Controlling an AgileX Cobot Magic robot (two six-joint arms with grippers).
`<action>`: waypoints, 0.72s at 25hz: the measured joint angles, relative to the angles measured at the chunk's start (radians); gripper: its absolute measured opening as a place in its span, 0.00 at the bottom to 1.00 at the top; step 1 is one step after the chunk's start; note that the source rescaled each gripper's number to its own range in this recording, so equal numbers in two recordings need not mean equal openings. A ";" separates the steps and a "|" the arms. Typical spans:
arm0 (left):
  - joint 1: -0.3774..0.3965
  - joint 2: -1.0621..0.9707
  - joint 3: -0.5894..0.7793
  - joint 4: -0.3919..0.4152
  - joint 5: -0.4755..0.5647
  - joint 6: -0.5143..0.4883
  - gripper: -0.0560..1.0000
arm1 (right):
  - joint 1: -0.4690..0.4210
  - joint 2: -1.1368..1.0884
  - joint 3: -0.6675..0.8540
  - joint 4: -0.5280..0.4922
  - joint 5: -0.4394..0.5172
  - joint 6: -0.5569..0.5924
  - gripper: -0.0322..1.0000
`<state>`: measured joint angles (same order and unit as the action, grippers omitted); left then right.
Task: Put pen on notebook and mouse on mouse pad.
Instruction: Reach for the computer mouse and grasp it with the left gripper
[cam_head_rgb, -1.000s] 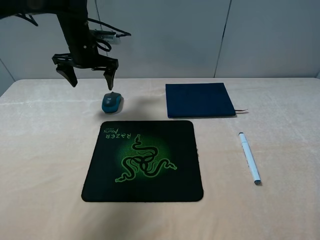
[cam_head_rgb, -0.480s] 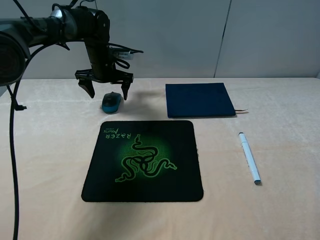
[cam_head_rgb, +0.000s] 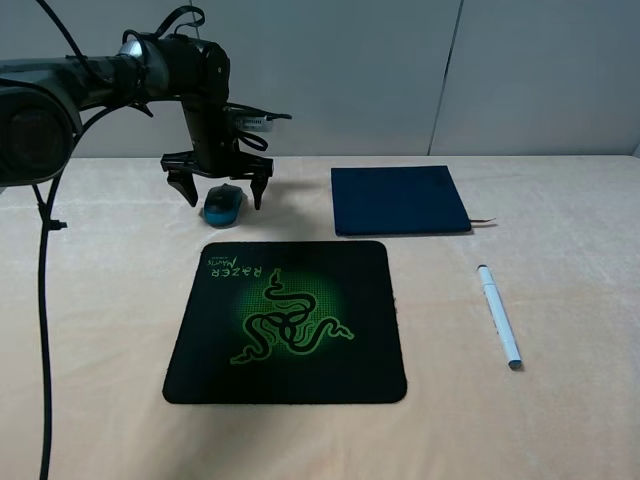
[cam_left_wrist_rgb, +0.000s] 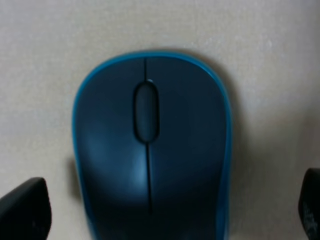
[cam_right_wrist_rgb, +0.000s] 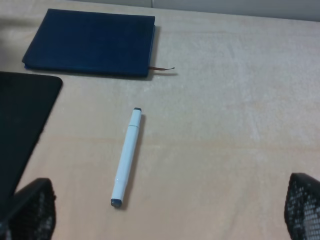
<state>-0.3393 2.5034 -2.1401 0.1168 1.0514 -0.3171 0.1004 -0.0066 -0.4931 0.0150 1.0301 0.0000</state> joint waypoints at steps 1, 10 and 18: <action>0.000 0.004 0.000 0.000 0.000 -0.004 1.00 | 0.000 0.000 0.000 0.000 0.000 0.000 1.00; 0.000 0.014 -0.001 0.000 -0.020 -0.006 0.89 | 0.000 0.000 0.000 0.002 0.000 0.000 1.00; 0.000 0.014 -0.001 0.006 -0.020 -0.007 0.10 | 0.000 0.000 0.000 0.002 0.000 0.000 1.00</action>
<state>-0.3393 2.5173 -2.1414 0.1227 1.0314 -0.3237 0.1004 -0.0066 -0.4931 0.0168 1.0301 0.0000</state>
